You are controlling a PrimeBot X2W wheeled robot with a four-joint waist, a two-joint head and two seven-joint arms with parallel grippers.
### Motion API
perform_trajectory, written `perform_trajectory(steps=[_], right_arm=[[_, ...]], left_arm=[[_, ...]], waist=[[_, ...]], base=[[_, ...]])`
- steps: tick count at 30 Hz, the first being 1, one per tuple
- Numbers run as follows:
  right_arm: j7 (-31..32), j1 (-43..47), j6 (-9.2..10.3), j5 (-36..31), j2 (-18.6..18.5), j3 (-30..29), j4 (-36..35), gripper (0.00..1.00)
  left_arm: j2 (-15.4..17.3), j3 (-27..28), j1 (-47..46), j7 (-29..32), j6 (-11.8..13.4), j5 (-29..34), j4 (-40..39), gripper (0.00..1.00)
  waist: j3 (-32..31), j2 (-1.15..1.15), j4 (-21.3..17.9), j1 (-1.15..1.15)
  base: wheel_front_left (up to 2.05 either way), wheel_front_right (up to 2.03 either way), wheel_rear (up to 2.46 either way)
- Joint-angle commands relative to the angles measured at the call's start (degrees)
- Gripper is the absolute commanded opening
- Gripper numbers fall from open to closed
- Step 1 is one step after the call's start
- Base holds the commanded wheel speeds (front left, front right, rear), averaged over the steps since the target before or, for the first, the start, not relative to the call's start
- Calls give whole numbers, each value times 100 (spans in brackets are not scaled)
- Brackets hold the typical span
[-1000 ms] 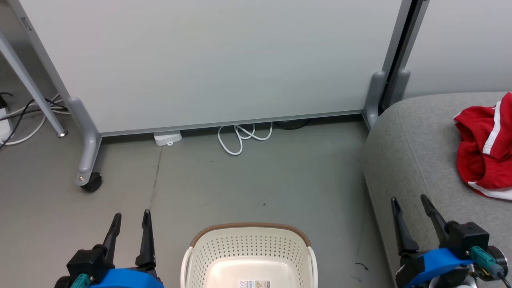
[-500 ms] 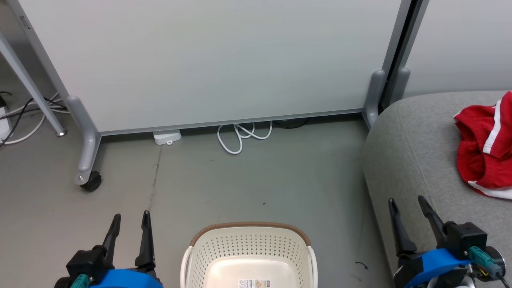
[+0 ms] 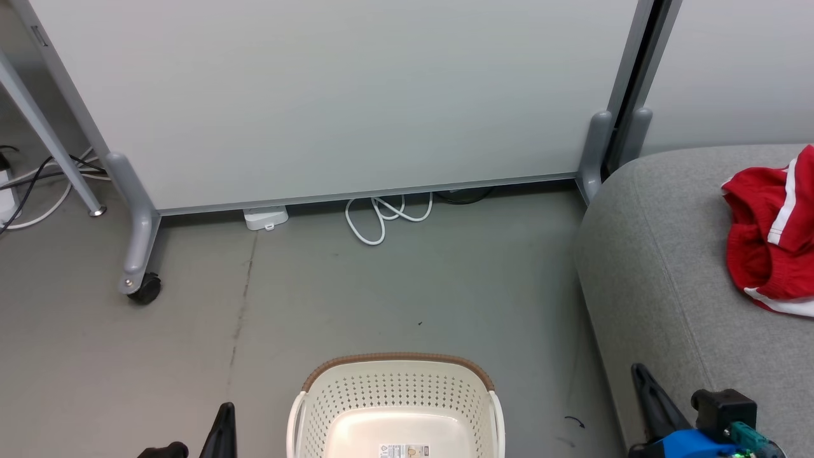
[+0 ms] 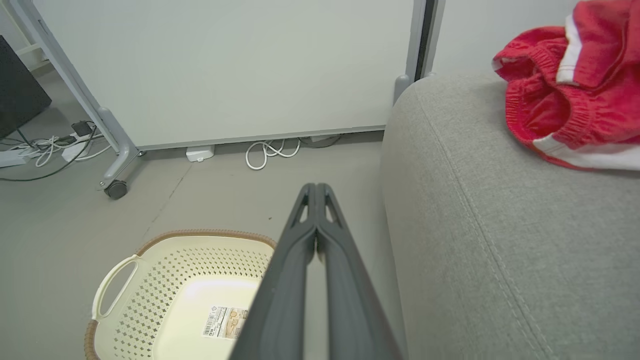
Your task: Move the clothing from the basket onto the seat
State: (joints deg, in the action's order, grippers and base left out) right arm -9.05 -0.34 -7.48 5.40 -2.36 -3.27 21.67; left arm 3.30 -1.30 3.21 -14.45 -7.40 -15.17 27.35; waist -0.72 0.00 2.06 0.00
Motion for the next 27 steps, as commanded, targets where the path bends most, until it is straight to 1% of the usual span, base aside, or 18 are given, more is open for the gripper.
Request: perform_trajectory(steps=[1, 15, 27], right_arm=[[47, -53, 0, 188, -6, -16, -73, 0], [326, -160, 0, 1782, -16, -71, -217, 0], [534, -247, 0, 2952, -24, -115, -318, 0]], left_arm=[[21, 25, -77, 43, 0, -169, -86, 0], [10, 171, -253, 428, -2, -1579, -329, 0], [2, 275, -381, 710, -4, -2619, -505, 0]], waist=[[0, 0, -2, 0], [10, 0, -25, 0], [19, 0, -45, 0]], base=[[0, 0, 0], [0, 0, 0], [0, 0, 0]])
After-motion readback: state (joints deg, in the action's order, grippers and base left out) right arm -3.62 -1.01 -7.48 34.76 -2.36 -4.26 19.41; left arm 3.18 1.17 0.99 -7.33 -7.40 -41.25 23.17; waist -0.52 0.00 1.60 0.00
